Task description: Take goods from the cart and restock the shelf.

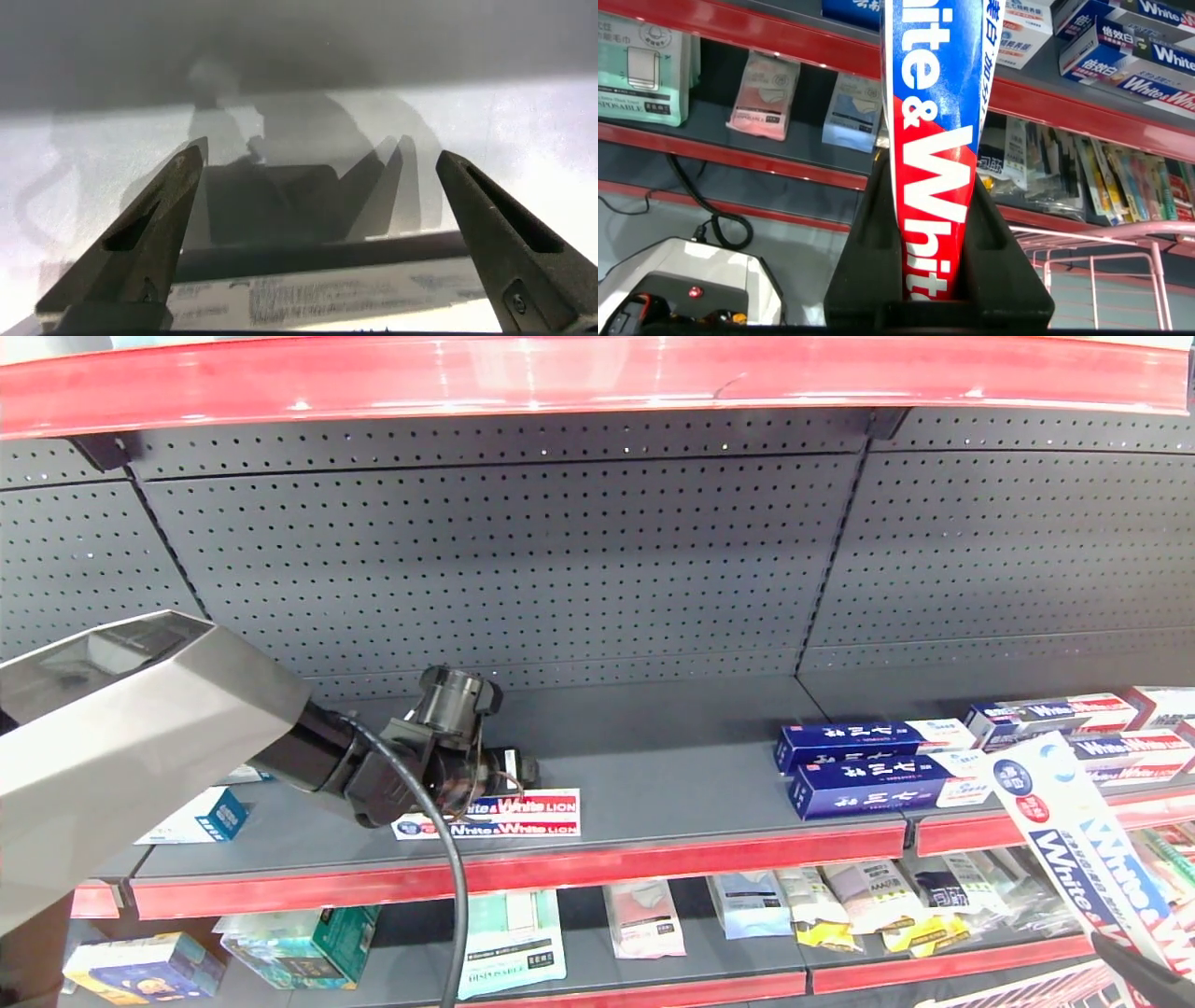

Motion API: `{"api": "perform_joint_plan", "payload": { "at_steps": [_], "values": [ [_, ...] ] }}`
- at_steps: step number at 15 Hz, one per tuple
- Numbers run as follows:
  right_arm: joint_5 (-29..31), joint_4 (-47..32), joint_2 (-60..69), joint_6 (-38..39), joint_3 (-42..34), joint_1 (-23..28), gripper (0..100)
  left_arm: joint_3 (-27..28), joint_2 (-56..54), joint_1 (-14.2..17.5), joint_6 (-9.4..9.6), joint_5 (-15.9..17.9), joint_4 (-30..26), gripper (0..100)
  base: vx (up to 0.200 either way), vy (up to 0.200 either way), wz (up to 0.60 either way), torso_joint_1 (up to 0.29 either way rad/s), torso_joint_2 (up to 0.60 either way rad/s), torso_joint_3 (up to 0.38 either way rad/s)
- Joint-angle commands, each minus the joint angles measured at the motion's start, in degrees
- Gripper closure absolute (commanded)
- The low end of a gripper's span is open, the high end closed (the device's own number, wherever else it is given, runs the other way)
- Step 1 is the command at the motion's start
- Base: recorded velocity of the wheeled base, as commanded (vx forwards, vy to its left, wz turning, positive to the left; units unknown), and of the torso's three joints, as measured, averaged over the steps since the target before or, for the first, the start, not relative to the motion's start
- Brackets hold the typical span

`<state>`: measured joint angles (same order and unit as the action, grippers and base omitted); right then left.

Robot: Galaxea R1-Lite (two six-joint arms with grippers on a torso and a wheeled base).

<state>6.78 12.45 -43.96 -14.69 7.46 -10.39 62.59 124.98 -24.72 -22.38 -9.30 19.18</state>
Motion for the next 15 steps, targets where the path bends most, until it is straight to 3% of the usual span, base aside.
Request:
{"api": "perform_joint_plan", "payload": {
  "at_steps": [1,15],
  "values": [
    [0.0,0.0,0.0,-0.1,0.0,-0.1,100,-0.3,-1.1,0.0,-0.03,0.5,-0.4,0,0.0,0.0,0.0,0.0,0.0,0.0],
    [0.0,0.0,-0.4,-0.8,-0.3,-0.1,100,-2.2,-1.0,0.0,0.41,4.5,-1.9,0,0.0,0.0,0.0,0.0,0.0,0.0]
  ]
}}
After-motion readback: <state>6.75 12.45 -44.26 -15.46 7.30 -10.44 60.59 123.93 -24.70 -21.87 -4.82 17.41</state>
